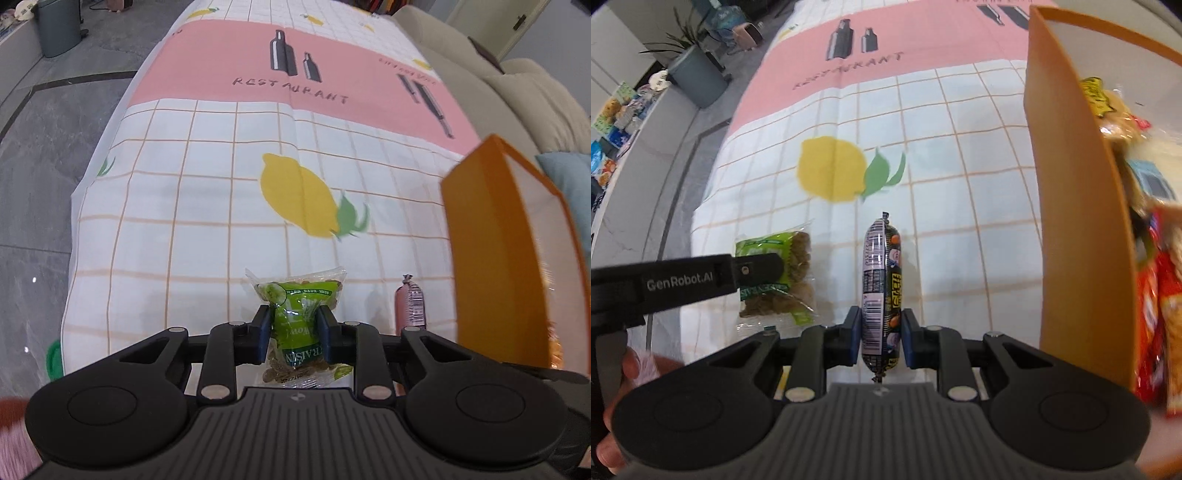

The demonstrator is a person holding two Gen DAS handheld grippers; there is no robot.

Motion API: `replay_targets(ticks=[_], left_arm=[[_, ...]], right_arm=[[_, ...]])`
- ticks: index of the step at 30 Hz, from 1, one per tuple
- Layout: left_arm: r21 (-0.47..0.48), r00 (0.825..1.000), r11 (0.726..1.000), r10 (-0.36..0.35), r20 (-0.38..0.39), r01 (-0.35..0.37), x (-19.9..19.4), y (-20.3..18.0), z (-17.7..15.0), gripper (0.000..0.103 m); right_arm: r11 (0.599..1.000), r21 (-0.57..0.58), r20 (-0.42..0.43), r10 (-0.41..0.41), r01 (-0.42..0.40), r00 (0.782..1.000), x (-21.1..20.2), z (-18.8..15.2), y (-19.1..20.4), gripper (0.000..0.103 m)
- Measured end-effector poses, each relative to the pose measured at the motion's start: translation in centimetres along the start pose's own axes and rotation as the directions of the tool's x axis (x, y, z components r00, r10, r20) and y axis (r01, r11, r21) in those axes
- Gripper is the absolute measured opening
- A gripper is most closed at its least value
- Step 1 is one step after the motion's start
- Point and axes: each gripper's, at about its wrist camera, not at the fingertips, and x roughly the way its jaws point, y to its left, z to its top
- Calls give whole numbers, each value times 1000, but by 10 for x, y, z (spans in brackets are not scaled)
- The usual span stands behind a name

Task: Organize snacks
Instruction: 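Lift both held snacks and carry them toward the orange box, then lower the raisin pack and sausage stick into the box and open both tools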

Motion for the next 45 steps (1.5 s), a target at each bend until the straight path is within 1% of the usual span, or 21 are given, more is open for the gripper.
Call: replay_targets(ticks=[6, 10, 14, 19, 24, 29, 33, 38, 41, 45], left_arm=[[5, 997, 999, -50, 53, 49, -39, -21, -17, 29], [46, 991, 996, -82, 103, 77, -65, -44, -19, 29], [113, 983, 988, -124, 133, 109, -85, -77, -19, 29], [223, 974, 964, -181, 135, 148, -94, -128, -13, 29], [328, 968, 928, -223, 117, 175, -87, -181, -8, 29], [398, 967, 899, -237, 89, 183, -71, -220, -8, 29], [436, 970, 879, -237, 49, 192, -52, -242, -7, 29], [460, 974, 863, -228, -9, 207, -29, -259, -6, 29], [457, 970, 857, -233, -66, 237, -12, -263, -3, 29], [471, 974, 852, -201, -109, 228, 11, -269, -5, 29]], right_arm=[[999, -40, 92, 4, 0, 996, -44, -30, 2, 20], [999, -31, 155, 11, -6, 988, -74, -43, -3, 20], [1000, -5, 225, 14, -13, 974, -105, -52, -16, 20], [1000, 15, 304, -14, 10, 953, -141, -59, -37, 20], [997, 28, 345, -83, 78, 935, -167, -58, -65, 20], [987, 36, 340, -160, 157, 927, -184, -54, -102, 20], [981, 32, 306, -192, 191, 932, -191, -47, -127, 20], [968, 0, 244, -244, 251, 939, -182, -35, -157, 20], [963, -14, 199, -260, 268, 945, -173, -30, -172, 20], [962, -38, 152, -261, 269, 953, -160, -23, -185, 20]])
